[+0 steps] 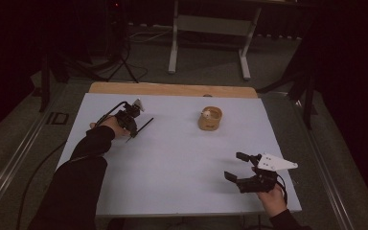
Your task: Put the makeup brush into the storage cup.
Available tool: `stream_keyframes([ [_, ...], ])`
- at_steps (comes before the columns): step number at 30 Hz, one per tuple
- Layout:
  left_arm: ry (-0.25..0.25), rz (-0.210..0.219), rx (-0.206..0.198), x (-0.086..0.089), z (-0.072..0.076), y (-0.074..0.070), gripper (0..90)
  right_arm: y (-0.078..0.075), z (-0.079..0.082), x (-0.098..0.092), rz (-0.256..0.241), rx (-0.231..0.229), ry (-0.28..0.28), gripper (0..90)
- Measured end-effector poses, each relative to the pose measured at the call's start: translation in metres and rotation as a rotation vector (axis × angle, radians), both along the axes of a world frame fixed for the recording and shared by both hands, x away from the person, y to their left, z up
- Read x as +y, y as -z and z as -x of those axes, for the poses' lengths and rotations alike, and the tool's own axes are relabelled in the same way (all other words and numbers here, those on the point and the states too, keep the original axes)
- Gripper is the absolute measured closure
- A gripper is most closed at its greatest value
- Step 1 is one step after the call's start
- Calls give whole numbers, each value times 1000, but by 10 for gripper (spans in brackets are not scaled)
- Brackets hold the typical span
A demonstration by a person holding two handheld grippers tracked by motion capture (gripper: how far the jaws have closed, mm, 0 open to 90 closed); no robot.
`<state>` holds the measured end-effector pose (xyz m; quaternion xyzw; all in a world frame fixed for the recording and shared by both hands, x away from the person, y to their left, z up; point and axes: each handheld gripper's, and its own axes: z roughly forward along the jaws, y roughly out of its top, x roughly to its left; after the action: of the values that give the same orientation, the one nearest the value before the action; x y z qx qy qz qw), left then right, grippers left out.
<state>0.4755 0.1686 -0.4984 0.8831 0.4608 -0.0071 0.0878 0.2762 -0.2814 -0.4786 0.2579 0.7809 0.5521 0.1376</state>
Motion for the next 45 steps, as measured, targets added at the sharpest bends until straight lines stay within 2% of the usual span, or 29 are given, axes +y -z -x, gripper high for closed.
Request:
stream_keyframes([
  [4,17,16,5,1,6,-9,853,0,0,0,2,0,1,133],
  [10,88,38,37,-3,17,-16,853,1,-1,0,3,3,7,133],
  [13,126,42,43,-8,22,-20,853,1,-1,0,3,3,7,133],
  [14,129,56,38,-9,24,-21,853,1,-1,0,4,4,7,133],
  [16,175,64,46,-15,28,-23,853,1,-1,1,5,3,5,133],
  [23,233,81,72,-34,39,-30,852,2,-1,0,6,7,6,133],
  [28,300,92,81,-50,48,-37,852,1,-1,1,5,3,7,134],
  [35,367,102,84,-65,58,-43,852,2,-2,1,14,0,5,134],
  [39,433,116,90,-75,67,-49,852,2,-2,1,15,4,9,135],
  [45,499,126,83,-89,78,-59,852,1,-1,1,15,-1,6,134],
])
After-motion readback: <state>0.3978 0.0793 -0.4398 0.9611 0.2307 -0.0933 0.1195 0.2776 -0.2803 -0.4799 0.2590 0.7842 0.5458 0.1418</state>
